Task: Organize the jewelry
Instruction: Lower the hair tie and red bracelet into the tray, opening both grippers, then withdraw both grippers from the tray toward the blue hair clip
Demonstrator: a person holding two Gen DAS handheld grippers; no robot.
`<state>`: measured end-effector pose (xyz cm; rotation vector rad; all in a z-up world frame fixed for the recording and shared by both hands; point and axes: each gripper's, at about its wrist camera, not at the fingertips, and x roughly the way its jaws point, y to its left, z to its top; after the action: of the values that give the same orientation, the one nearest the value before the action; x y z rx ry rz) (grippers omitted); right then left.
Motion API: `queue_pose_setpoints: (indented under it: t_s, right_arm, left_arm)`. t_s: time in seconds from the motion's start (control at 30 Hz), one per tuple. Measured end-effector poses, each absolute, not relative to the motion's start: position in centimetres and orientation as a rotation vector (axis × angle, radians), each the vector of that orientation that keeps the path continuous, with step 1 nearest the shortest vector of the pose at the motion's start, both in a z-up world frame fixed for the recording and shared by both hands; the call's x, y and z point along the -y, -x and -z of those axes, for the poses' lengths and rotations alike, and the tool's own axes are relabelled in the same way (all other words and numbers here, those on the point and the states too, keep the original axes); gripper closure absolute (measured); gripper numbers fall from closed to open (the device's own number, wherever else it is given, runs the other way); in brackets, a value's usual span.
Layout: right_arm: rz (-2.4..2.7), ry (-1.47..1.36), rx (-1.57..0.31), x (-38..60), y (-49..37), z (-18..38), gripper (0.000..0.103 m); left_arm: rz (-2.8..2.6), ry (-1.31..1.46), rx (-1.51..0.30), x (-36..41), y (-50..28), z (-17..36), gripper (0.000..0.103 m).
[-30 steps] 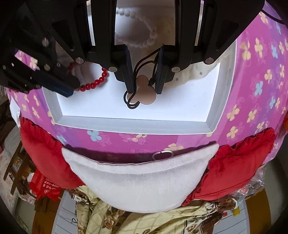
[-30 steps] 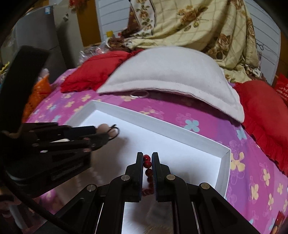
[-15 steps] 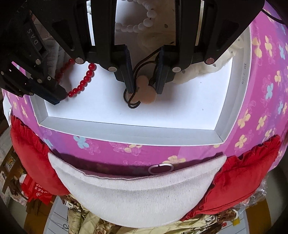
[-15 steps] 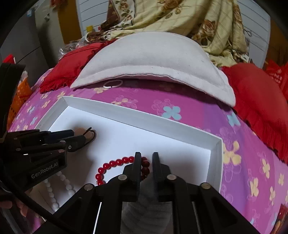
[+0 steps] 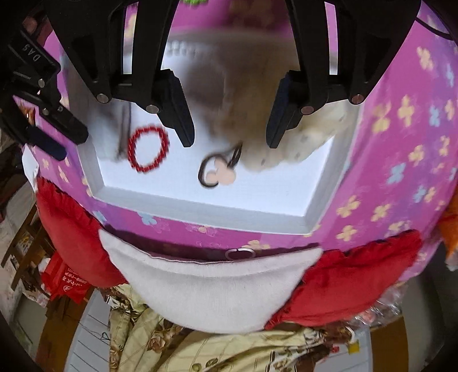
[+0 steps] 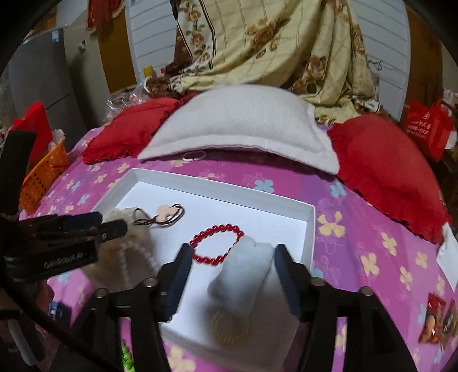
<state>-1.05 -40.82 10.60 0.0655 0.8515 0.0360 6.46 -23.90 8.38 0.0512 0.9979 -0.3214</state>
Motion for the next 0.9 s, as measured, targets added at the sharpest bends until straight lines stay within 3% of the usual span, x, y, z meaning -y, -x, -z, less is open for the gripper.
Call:
queue_pose_setpoints:
  t_s: [0.53, 0.9]
  right_arm:
    - [0.019, -0.119, -0.926, 39.9, 10.5, -8.7, 0.04]
    - [0.017, -0.15, -0.954, 38.3, 12.6, -9.4, 0.039]
  left_arm:
    - [0.25, -0.177, -0.956, 18.2, 8.4, -7.9, 0.051]
    - [0.251, -0.17, -0.914, 15.8, 12.8, -9.9, 0.051]
